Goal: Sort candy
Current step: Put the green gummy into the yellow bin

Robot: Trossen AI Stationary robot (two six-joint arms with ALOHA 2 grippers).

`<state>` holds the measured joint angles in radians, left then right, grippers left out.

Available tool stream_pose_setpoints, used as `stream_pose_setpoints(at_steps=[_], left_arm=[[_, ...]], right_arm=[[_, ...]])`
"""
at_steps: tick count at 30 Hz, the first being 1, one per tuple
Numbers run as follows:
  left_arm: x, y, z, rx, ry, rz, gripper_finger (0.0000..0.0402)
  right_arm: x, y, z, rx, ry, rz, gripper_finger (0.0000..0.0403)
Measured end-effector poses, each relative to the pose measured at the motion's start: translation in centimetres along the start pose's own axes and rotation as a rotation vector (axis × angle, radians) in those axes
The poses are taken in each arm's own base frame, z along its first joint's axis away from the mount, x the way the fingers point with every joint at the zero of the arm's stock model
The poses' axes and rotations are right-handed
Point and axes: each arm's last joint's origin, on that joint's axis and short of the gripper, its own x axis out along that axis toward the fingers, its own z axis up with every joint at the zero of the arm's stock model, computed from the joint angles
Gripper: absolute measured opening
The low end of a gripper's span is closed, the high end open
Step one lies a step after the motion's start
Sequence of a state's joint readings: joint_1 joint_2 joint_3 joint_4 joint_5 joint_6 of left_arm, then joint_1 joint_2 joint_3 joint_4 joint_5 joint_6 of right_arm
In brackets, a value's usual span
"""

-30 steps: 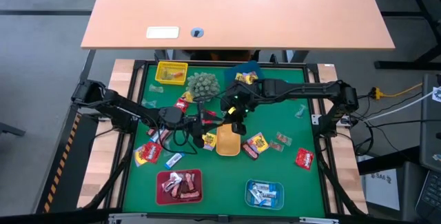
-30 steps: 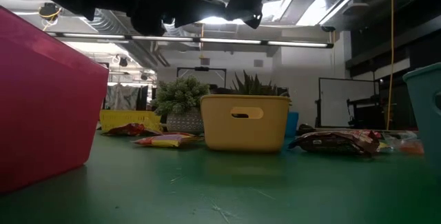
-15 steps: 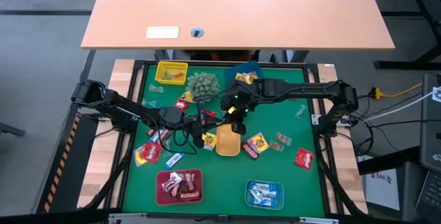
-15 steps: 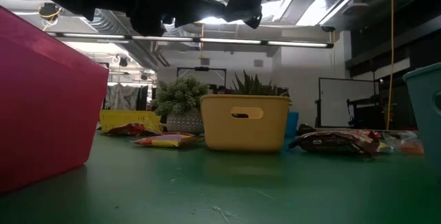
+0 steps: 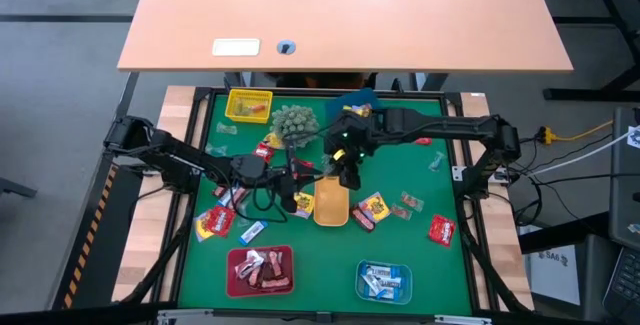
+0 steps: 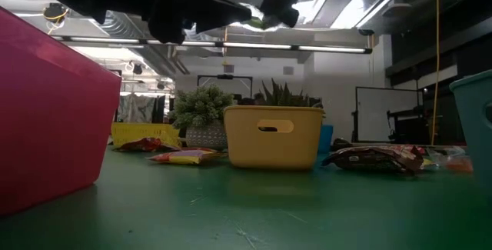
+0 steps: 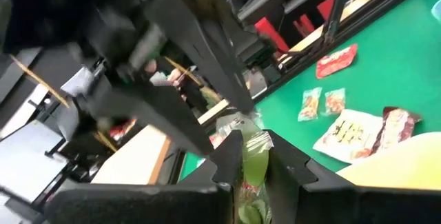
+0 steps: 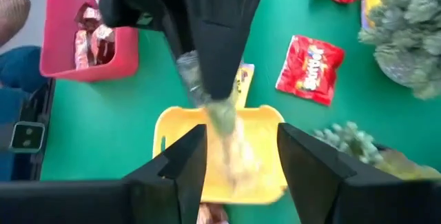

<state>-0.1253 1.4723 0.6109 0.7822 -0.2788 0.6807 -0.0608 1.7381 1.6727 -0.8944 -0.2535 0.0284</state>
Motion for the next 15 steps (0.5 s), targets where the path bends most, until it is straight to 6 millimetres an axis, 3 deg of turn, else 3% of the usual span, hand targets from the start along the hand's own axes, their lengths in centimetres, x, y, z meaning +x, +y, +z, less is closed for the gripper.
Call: stream_pose_setpoints(at_steps=[8, 15], left_arm=[[0.1, 0.7, -0.7, -0.103, 0.105, 0.125, 0.0039], [0.2, 3.1, -2.7, -0.157, 0.307, 0.424, 0.0039]], right_arm=[[-5.0, 1.0, 0.7, -0.053, 0.082, -0.045, 0.0175], [-7.3, 1.4, -1.3, -0.08, 0.138, -0.091, 0.0175]])
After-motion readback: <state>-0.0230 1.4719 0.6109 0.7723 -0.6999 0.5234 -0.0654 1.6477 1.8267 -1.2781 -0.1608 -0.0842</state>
